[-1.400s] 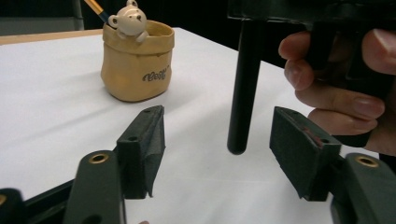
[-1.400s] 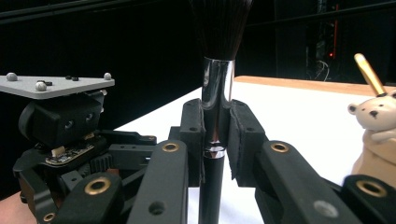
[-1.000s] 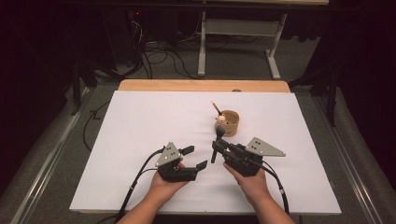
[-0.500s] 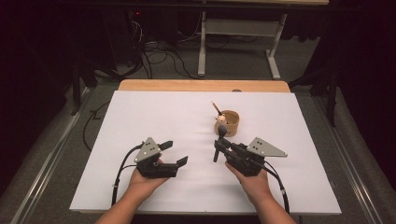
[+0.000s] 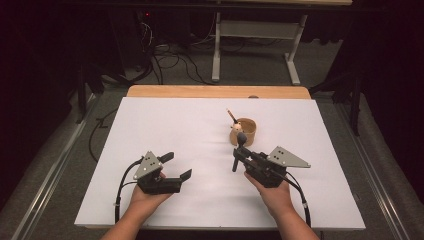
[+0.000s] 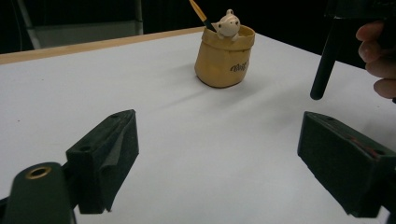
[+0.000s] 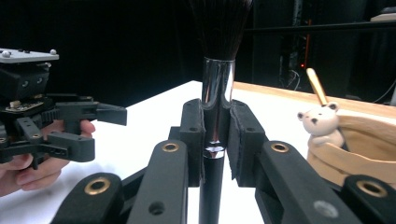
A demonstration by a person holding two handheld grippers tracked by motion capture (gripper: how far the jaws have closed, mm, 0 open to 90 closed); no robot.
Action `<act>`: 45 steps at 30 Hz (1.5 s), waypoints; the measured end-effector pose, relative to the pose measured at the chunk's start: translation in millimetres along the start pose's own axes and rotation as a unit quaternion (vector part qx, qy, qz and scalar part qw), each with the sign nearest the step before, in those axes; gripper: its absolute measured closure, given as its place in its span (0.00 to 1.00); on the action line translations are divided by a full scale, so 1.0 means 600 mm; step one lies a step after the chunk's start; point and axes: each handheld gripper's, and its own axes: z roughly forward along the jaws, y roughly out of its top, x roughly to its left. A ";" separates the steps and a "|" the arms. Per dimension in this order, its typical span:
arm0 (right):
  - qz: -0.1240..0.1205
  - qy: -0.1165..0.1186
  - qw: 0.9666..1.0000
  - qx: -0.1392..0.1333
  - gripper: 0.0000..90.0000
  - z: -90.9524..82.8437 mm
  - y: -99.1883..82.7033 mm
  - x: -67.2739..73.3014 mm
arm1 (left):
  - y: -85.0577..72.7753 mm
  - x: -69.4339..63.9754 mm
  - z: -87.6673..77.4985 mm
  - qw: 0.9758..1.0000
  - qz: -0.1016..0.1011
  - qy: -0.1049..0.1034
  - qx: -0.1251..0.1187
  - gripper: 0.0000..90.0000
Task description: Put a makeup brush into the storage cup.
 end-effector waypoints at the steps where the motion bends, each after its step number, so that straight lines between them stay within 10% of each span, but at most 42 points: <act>1: 0.001 -0.001 1.000 0.000 0.89 -0.001 0.000 -0.001 | -0.001 0.000 0.000 1.000 0.000 0.001 0.000 0.12; 45: -0.002 -0.130 0.991 -0.029 0.89 -0.059 0.032 -0.090 | -0.003 -0.005 0.001 1.000 -0.006 -0.018 -0.014 0.00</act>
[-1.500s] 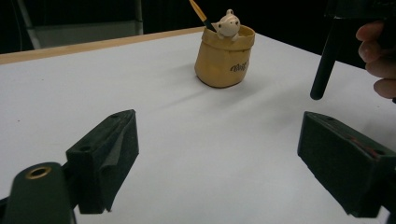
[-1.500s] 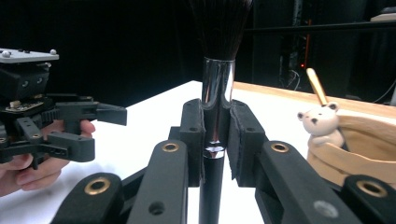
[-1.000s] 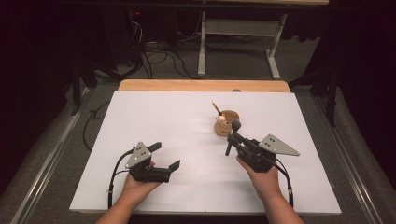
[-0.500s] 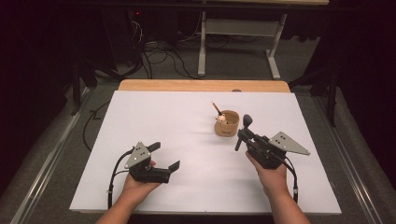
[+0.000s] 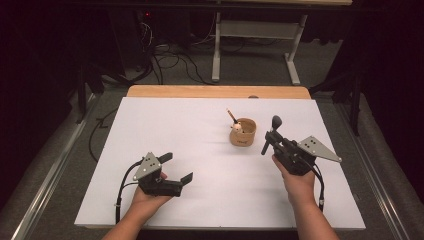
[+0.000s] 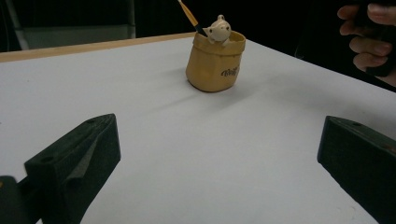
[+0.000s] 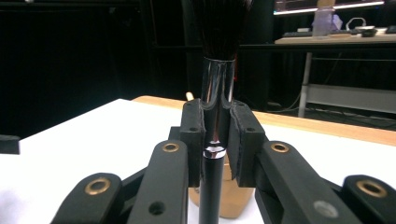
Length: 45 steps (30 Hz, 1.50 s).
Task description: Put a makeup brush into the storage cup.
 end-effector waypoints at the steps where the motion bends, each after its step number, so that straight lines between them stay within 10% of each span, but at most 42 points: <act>1: -0.004 -0.002 1.000 0.002 0.89 0.000 0.001 -0.002 | 0.000 -0.001 0.000 1.000 0.003 0.000 0.000 0.00; 45: -0.006 -0.018 1.000 0.015 0.89 0.109 0.056 -0.008 | 0.001 -0.002 -0.005 1.000 0.004 -0.012 -0.004 0.00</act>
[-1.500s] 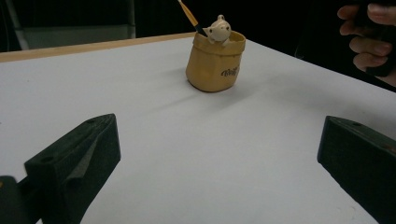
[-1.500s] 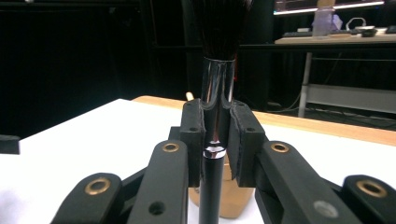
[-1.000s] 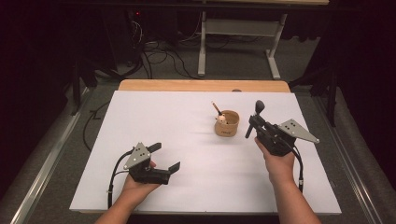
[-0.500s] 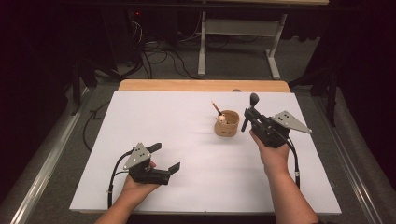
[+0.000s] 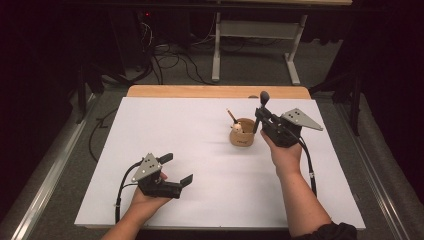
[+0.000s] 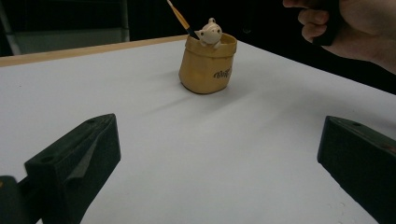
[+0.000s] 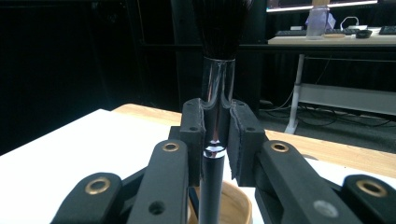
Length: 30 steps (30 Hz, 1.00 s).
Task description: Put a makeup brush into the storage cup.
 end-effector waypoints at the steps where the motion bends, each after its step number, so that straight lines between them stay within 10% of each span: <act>1: -0.005 -0.003 1.000 0.003 0.89 0.002 0.001 -0.001 | 0.000 0.000 0.000 1.000 -0.001 0.000 0.000 0.00; 30: 0.002 -0.007 1.000 0.030 0.89 0.049 -0.003 -0.008 | 0.001 0.001 0.000 1.000 0.000 -0.007 -0.001 0.00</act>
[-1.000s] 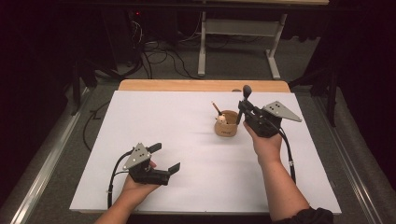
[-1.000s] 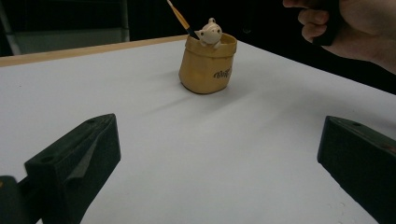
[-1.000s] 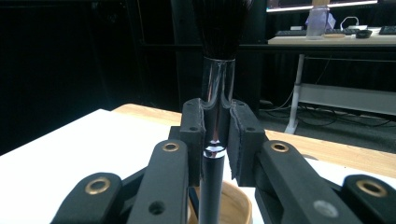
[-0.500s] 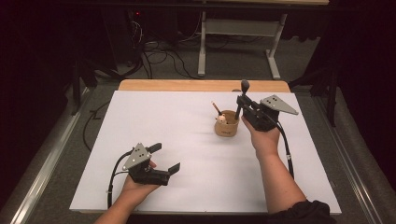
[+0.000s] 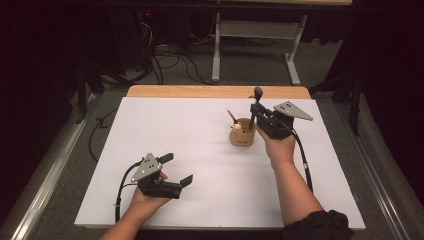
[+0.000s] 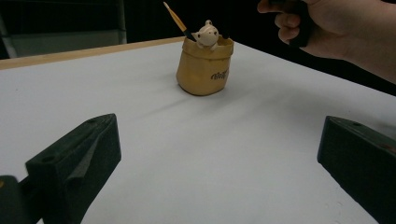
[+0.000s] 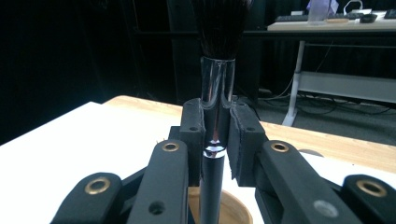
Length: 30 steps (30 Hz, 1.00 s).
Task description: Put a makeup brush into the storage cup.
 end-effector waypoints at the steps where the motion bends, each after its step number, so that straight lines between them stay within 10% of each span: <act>1: 0.001 -0.001 1.000 0.002 0.89 0.001 -0.001 0.000 | 0.000 0.000 0.000 1.000 0.000 0.000 0.000 0.00; 30: -0.009 0.006 0.999 0.041 0.89 0.025 -0.033 0.010 | 0.001 -0.003 -0.003 1.000 0.006 -0.006 0.000 0.00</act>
